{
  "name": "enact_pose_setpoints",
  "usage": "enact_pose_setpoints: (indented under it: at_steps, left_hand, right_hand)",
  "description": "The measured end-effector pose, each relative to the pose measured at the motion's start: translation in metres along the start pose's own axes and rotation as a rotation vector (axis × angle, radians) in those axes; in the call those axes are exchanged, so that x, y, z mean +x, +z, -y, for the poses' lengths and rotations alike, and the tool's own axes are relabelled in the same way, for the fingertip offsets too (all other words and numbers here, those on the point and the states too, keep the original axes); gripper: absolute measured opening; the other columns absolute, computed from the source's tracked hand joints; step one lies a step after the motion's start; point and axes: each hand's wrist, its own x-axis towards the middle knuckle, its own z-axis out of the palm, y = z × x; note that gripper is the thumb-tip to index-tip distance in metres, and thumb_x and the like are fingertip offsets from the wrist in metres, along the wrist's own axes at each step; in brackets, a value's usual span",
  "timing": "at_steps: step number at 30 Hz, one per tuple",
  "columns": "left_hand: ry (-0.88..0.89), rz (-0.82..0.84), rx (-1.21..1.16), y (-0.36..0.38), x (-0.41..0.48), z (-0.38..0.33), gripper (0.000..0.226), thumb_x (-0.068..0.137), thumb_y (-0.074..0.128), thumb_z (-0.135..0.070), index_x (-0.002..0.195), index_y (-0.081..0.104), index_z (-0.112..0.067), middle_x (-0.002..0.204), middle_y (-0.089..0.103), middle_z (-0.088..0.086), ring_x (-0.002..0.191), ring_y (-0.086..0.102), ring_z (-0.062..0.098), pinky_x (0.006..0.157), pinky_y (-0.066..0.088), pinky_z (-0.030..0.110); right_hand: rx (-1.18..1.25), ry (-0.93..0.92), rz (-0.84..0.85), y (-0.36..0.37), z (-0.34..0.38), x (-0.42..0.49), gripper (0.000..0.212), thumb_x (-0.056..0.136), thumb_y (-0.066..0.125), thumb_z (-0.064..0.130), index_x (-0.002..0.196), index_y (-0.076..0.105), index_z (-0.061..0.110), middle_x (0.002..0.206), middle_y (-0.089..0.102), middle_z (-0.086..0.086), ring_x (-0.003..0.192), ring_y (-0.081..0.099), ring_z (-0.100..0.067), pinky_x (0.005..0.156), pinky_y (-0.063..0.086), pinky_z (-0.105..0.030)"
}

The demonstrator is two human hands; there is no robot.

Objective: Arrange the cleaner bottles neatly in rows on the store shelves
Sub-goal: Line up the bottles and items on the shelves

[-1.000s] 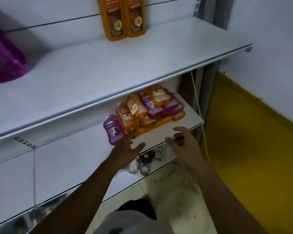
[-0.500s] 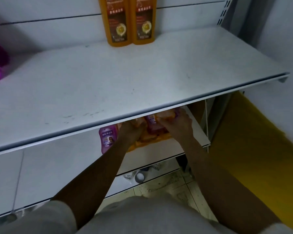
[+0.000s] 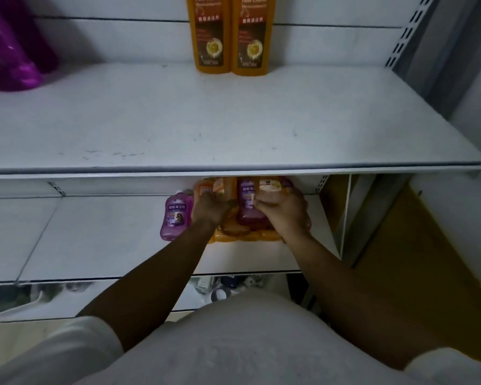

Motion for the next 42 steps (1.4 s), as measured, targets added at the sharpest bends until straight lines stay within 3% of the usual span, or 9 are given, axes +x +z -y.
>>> enact_pose_setpoints:
  at_steps: [5,9,17,21,25,28,32,36,42]
  left_hand:
    - [-0.053,-0.018,-0.193,0.0,-0.011,0.001,0.07,0.08,0.09,-0.024,0.141,0.055,-0.014,0.12,0.064,0.0,0.114,0.061,0.025,0.092,0.053,0.038]
    - [-0.074,-0.017,-0.335,0.004,-0.022,0.008,0.07,0.077,0.092,-0.019,0.137,0.057,-0.016,0.122,0.067,0.002,0.114,0.064,0.028,0.1,0.056,0.047]
    - [-0.075,0.128,-0.47,0.006,-0.028,0.026,0.069,0.075,0.092,-0.015,0.134,0.057,-0.021,0.126,0.07,0.006,0.115,0.068,0.029,0.084,0.059,0.04]
    - [-0.264,0.163,-0.634,0.001,-0.036,0.031,0.043,0.088,0.084,-0.024,0.121,0.056,-0.027,0.119,0.066,0.004,0.106,0.063,0.027,0.095,0.055,0.047]
    - [-0.389,0.319,-0.908,-0.011,-0.044,0.041,0.062,0.087,0.081,-0.022,0.143,0.053,-0.022,0.136,0.069,0.014,0.124,0.066,0.037,0.104,0.056,0.05]
    - [-0.408,0.363,-0.995,-0.018,-0.05,0.044,0.046,0.093,0.074,-0.021,0.136,0.058,-0.019,0.126,0.076,0.012,0.113,0.073,0.031,0.091,0.062,0.039]
    - [-0.333,0.417,-0.833,-0.026,-0.059,0.052,0.036,0.089,0.073,-0.022,0.123,0.061,-0.019,0.101,0.08,0.006,0.098,0.073,0.023,0.081,0.058,0.031]
    - [-0.189,0.368,-0.724,-0.037,-0.074,0.07,0.074,0.073,0.094,-0.017,0.138,0.058,-0.015,0.132,0.07,0.018,0.116,0.072,0.034,0.094,0.06,0.048]
    - [-0.057,0.251,-0.604,-0.062,-0.126,0.078,0.068,0.082,0.084,-0.003,0.142,0.055,-0.009,0.129,0.072,0.016,0.123,0.068,0.04,0.094,0.061,0.048]
  right_hand:
    - [0.027,0.001,0.047,-0.003,-0.006,-0.002,0.054,0.077,0.09,0.04,0.123,0.073,0.016,0.116,0.072,-0.002,0.114,0.066,-0.022,0.058,0.035,-0.009]
    - [0.133,0.015,0.075,-0.015,-0.009,-0.011,0.062,0.082,0.089,0.029,0.134,0.061,0.011,0.086,0.042,0.02,0.101,0.055,-0.012,0.049,0.03,-0.002]
    - [0.515,0.198,0.11,0.006,-0.031,-0.01,0.092,0.056,0.101,0.036,0.136,0.059,0.02,0.119,0.071,0.003,0.11,0.069,-0.018,0.083,0.062,-0.034]
    - [0.816,0.342,0.132,0.005,-0.03,-0.011,0.059,0.074,0.094,0.034,0.123,0.061,0.031,0.116,0.068,0.007,0.109,0.067,-0.019,0.091,0.062,-0.051]
    - [1.048,0.557,0.23,0.002,-0.031,-0.008,0.055,0.085,0.085,0.013,0.132,0.056,0.018,0.122,0.065,-0.007,0.117,0.062,-0.028,0.101,0.057,-0.051]
    - [1.072,0.617,0.333,-0.004,-0.031,-0.013,0.031,0.091,0.077,0.008,0.117,0.06,0.012,0.114,0.067,-0.013,0.108,0.065,-0.028,0.106,0.053,-0.046]
    - [1.06,0.586,0.481,-0.014,-0.037,-0.019,0.027,0.096,0.07,0.009,0.121,0.062,0.012,0.112,0.07,-0.015,0.105,0.067,-0.027,0.093,0.057,-0.039]
    - [0.879,0.395,0.574,-0.012,-0.053,-0.022,0.034,0.093,0.069,-0.003,0.123,0.067,0.014,0.122,0.074,-0.012,0.11,0.072,-0.026,0.088,0.06,-0.04]
    - [0.601,0.076,0.669,-0.01,-0.054,-0.031,0.051,0.08,0.08,-0.009,0.123,0.067,0.016,0.112,0.079,-0.007,0.112,0.073,-0.028,0.099,0.058,-0.049]
